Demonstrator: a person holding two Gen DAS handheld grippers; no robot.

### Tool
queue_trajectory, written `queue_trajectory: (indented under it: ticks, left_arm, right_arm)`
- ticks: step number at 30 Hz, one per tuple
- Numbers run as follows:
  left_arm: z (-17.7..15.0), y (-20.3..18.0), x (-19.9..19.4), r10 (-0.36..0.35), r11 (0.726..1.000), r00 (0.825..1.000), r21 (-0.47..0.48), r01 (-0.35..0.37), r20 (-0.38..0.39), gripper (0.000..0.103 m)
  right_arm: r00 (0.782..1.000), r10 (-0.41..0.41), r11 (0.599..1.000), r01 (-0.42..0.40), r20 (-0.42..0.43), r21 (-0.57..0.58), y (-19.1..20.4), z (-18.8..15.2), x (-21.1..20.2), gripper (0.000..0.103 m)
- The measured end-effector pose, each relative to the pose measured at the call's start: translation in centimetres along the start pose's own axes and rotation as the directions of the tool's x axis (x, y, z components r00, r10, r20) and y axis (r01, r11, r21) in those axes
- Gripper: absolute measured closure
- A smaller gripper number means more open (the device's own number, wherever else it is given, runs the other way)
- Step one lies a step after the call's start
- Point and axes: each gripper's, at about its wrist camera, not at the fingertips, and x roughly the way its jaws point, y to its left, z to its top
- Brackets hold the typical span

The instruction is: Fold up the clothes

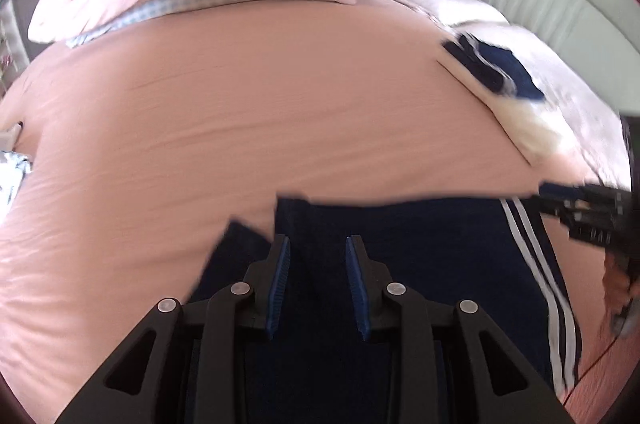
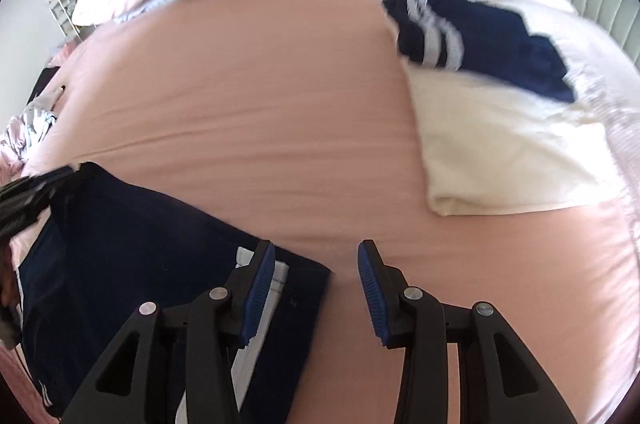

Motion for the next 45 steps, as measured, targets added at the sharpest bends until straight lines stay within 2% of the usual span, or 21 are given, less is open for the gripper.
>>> queue_trajectory:
  ticks: [2,5,7,12,14,16,20,25,26,29,33,35,37,39,40,41,43,44,45]
  left_arm:
    - [-2.8,-1.0,-2.1,0.037,0.999,0.998,0.029,-0.036,-0.04,0.077]
    - [-6.4,-2.0,-3.8,0.087,0.996,0.992,0.014,-0.086,-0.092,0.077]
    - [-8.7,-1.9,-4.8,0.125,0.992,0.984,-0.011,-0.127,-0.131,0.077]
    - [-13.3,-0.7,-6.5,0.128,0.987,0.98,-0.077,-0.141,-0.151,0.077]
    - [-15.1,-0.2,-7.1,0.133,0.983,0.978,-0.101,-0.15,-0.159,0.077]
    - [-16.5,0.4,-7.7,0.172,0.976,0.968,-0.101,-0.193,-0.185,0.075]
    - [-18.0,0.9,-8.8,0.149,0.974,0.979,-0.148,-0.17,-0.142,0.072]
    - [-18.9,0.9,-12.2,0.134,0.967,0.989,-0.211,-0.143,-0.056,0.072]
    - [-19.1,0.9,-12.4,0.134,0.967,0.989,-0.21,-0.145,-0.067,0.072]
    - [-20.1,0.5,-12.1,0.157,0.964,0.979,-0.195,-0.18,-0.128,0.072]
    - [-21.5,1.3,-12.0,0.122,0.951,0.983,-0.267,-0.155,-0.134,0.07]
    - [-21.5,1.8,-12.6,0.108,0.941,0.982,-0.303,-0.152,-0.156,0.068]
    - [-21.8,1.9,-13.4,0.142,0.932,0.971,-0.305,-0.197,-0.193,0.063]
    - [-22.2,2.6,-14.7,0.168,0.925,0.959,-0.298,-0.234,-0.229,0.063]
    - [-22.4,2.8,-15.3,0.168,0.92,0.958,-0.311,-0.238,-0.233,0.063]
    - [-22.5,2.8,-15.9,0.146,0.92,0.969,-0.331,-0.208,-0.201,0.063]
    - [-22.6,2.9,-17.1,0.103,0.918,0.986,-0.369,-0.145,-0.133,0.063]
    - [-22.6,2.7,-17.3,0.088,0.919,0.989,-0.375,-0.126,-0.115,0.063]
    - [-22.6,2.5,-17.3,0.095,0.919,0.989,-0.371,-0.132,-0.117,0.063]
  right_arm:
    - [0.999,0.047,0.999,-0.047,-0.003,-0.014,1.8,-1.7,-1.9,0.062]
    - [0.99,0.139,0.99,-0.14,-0.011,-0.01,3.8,-5.4,-5.1,0.06]
    - [0.984,0.179,0.983,-0.179,-0.022,-0.031,5.9,-5.4,-4.8,0.059]
    - [0.992,0.09,0.986,-0.101,-0.09,-0.129,10.4,-10.2,-3.3,0.059]
    - [0.996,0.042,0.989,-0.053,-0.084,-0.137,10.6,-11.8,-3.8,0.059]
    - [0.996,0.029,0.994,-0.037,-0.081,-0.102,10.0,-12.0,-3.5,0.059]
    - [0.997,0.04,0.999,-0.04,-0.063,0.006,7.1,-12.3,-2.8,0.058]
    - [0.999,0.026,0.999,-0.025,-0.029,0.029,6.0,-11.7,-2.6,0.058]
    - [1.0,0.016,1.0,-0.015,-0.02,0.027,6.0,-11.7,-2.7,0.057]
    - [0.997,0.081,0.993,-0.082,0.01,0.088,5.3,-11.6,-3.3,0.057]
    - [0.992,0.123,0.988,-0.123,0.01,0.088,5.7,-11.4,-2.9,0.056]
    - [0.997,0.08,0.995,-0.078,-0.023,0.069,6.1,-11.5,-2.1,0.056]
    - [0.999,0.04,0.997,-0.038,-0.022,0.066,6.5,-11.1,-1.8,0.056]
    - [1.0,-0.018,0.997,0.019,-0.014,0.071,6.4,-11.0,-2.3,0.056]
    - [0.999,-0.048,0.996,0.048,-0.01,0.08,6.2,-11.1,-2.6,0.056]
    - [0.999,-0.046,0.994,0.047,-0.008,0.103,5.7,-11.2,-2.6,0.056]
    - [0.998,0.061,0.983,-0.062,0.012,0.175,4.6,-11.6,-2.1,0.056]
    - [0.99,0.135,0.967,-0.139,0.031,0.212,4.4,-11.3,-1.8,0.056]
    - [0.984,0.177,0.956,-0.179,0.033,0.233,4.3,-11.1,-1.5,0.056]
